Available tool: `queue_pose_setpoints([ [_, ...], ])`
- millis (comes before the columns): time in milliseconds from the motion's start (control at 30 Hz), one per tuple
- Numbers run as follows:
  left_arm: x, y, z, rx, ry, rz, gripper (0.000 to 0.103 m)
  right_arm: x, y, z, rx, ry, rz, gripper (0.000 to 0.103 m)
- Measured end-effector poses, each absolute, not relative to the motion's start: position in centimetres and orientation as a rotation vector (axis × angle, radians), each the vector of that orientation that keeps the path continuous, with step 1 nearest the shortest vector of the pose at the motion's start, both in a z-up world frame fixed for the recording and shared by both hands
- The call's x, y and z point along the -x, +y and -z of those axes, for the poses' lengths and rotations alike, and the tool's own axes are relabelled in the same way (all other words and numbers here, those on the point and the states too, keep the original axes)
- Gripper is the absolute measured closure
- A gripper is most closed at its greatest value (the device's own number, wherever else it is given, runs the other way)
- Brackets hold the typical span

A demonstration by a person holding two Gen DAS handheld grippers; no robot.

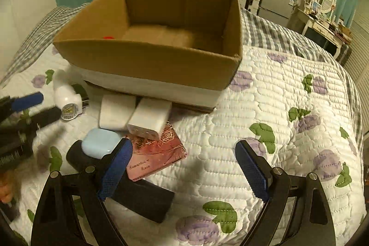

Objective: Organize rigid objects
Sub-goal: 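Grasp the light blue earbud case with the left tool while the right grasps a white charger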

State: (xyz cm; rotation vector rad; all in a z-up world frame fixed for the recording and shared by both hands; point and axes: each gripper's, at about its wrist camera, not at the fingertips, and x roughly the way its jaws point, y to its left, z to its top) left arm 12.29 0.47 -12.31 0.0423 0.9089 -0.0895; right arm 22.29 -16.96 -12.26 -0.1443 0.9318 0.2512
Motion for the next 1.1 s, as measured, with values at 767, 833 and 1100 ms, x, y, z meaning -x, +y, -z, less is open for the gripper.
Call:
queue_pose_setpoints([
  [767, -12.9, -2.5, 14.3, -0.048, 0.948, 0.188, 0.047, -22.1, -18.1, 12.0, 0.093, 0.919, -0.231, 0.012],
  [833, -12.5, -1.4, 13.1, -0.051, 0.895, 0.136, 0.047, -22.0, -17.7, 12.0, 0.106, 0.913, -0.234, 0.012],
  [1100, -12.9, 0.7, 11.5, -0.010, 0.825, 0.067, 0.047, -23.4, -15.3, 12.7, 0.114, 0.926, -0.269, 0.020],
])
